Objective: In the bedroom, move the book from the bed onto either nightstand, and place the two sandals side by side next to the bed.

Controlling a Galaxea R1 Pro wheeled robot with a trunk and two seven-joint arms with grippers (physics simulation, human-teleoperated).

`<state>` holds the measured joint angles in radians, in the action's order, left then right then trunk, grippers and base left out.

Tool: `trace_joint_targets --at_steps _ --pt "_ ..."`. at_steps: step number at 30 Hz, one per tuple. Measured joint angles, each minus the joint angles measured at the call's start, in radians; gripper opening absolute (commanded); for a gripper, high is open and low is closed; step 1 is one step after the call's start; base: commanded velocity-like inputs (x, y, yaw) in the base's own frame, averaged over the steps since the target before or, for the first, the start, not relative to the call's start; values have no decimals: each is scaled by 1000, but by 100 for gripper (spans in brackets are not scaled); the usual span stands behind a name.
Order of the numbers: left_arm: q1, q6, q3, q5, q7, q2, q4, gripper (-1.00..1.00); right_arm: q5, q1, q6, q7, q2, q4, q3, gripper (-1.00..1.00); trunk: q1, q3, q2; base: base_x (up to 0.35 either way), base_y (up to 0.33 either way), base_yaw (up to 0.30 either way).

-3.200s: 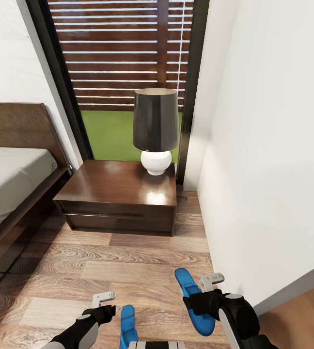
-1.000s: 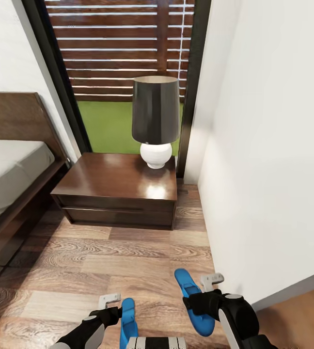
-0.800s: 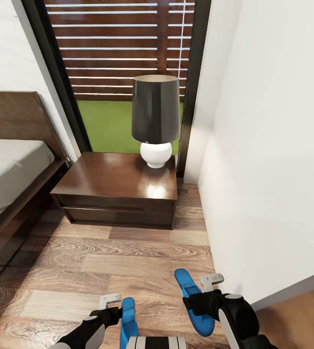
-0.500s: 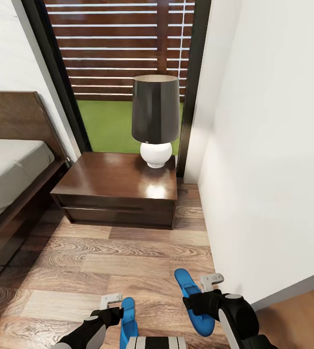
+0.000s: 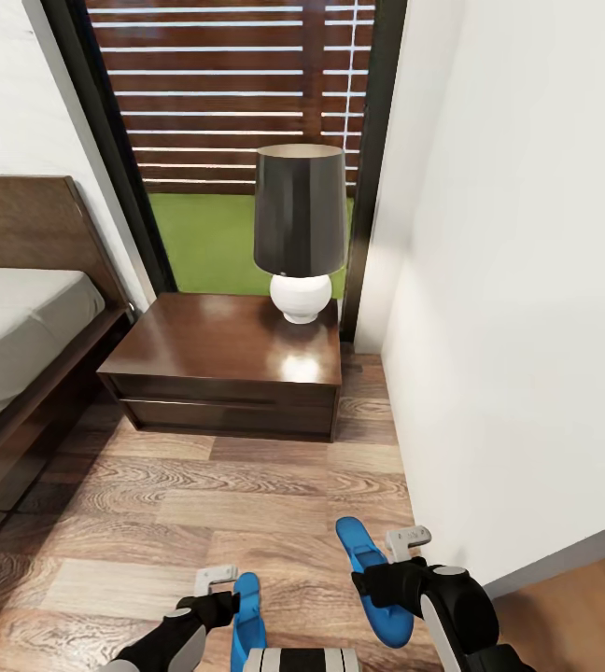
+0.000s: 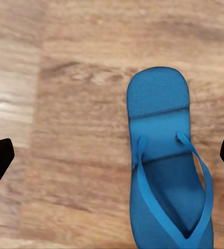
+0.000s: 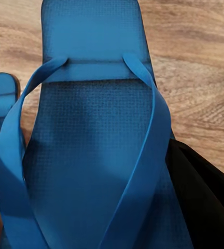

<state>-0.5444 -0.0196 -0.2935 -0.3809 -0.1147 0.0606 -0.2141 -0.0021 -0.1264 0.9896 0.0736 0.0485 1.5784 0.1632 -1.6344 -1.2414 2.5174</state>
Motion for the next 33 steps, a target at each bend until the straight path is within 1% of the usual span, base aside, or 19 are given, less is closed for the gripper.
trace_joint_targets --at_steps 6,10,14,22,33 --pt "0 0 -2 1 0 4 1 100 0 0 0 0 0 0 0 -100 0 0 0 0 0 0" --pt "0 -1 -21 1 0 6 1 100 0 0 0 0 0 -1 0 -100 0 0 0 0 0 0" --pt "1 -1 -29 0 -2 11 1 100 0 0 0 0 0 0 0 -100 0 0 0 0 0 0" --pt "1 -3 -34 -1 -9 21 2 100 1 0 0 0 -1 0 0 -100 0 0 0 0 0 0" --pt "6 -7 -35 -2 -11 24 4 100 1 0 0 0 0 -1 0 -100 0 0 0 0 0 0"
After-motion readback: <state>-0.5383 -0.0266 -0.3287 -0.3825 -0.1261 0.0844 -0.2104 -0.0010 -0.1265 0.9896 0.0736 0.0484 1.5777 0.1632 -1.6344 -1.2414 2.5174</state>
